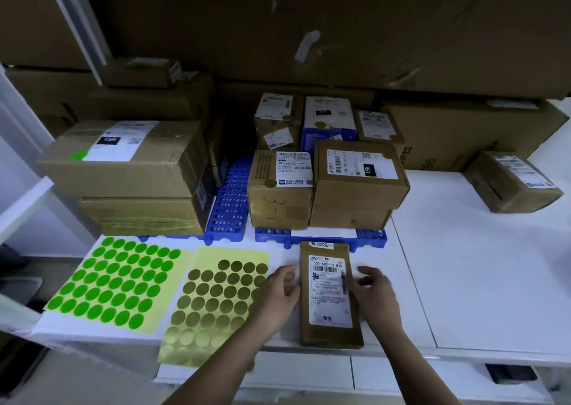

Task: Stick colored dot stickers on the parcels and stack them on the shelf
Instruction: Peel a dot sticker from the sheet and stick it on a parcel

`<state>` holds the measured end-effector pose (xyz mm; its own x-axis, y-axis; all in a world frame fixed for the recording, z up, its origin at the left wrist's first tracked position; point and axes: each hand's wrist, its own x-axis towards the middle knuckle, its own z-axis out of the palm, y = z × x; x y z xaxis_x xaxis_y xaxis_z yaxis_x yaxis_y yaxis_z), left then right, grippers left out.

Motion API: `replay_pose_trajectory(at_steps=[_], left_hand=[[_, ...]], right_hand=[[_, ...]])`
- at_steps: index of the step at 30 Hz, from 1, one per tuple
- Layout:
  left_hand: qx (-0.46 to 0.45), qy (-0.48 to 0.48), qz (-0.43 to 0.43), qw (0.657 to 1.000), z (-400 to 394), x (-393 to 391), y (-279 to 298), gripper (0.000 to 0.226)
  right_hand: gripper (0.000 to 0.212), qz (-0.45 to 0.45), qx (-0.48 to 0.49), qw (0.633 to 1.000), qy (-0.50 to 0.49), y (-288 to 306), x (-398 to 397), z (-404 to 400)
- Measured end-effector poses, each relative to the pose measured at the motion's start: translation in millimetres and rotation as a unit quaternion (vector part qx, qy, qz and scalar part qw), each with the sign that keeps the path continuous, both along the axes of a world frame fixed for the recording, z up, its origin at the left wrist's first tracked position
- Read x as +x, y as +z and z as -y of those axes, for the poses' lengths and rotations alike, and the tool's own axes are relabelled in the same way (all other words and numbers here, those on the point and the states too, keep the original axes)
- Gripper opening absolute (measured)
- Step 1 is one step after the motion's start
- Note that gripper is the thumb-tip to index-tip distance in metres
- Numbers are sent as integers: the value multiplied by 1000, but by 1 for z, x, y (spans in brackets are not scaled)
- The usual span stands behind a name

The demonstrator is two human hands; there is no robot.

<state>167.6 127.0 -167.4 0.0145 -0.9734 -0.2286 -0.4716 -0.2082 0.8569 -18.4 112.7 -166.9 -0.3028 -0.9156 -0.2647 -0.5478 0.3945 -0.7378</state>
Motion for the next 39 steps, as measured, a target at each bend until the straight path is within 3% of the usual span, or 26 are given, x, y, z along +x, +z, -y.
replay_pose_trajectory(at_steps=[3,6,11,16,20,27,34,39], left_hand=[[-27,45,-33,998,-1,23,4,26],[-57,84,-40,994,0,51,9,21],[-100,136,-33,985,-1,97,17,24],[-119,168,45,978,-5,150,13,26],[-122,143,201,961,-8,183,4,28],[-133,79,349,925,1,224,-16,33],[-115,34,350,929,0,249,-26,51],[-139,16,348,927,-6,262,-32,48]], right_hand=[[30,-34,-114,992,-31,14,9,4],[12,7,-172,985,10,32,36,13],[13,54,-174,975,128,45,101,26],[7,18,-122,952,281,40,178,36],[16,-47,-65,923,377,28,241,42],[48,-142,-40,900,411,4,302,48],[55,-215,-30,895,389,-2,321,50],[69,-232,13,898,374,-1,333,53]])
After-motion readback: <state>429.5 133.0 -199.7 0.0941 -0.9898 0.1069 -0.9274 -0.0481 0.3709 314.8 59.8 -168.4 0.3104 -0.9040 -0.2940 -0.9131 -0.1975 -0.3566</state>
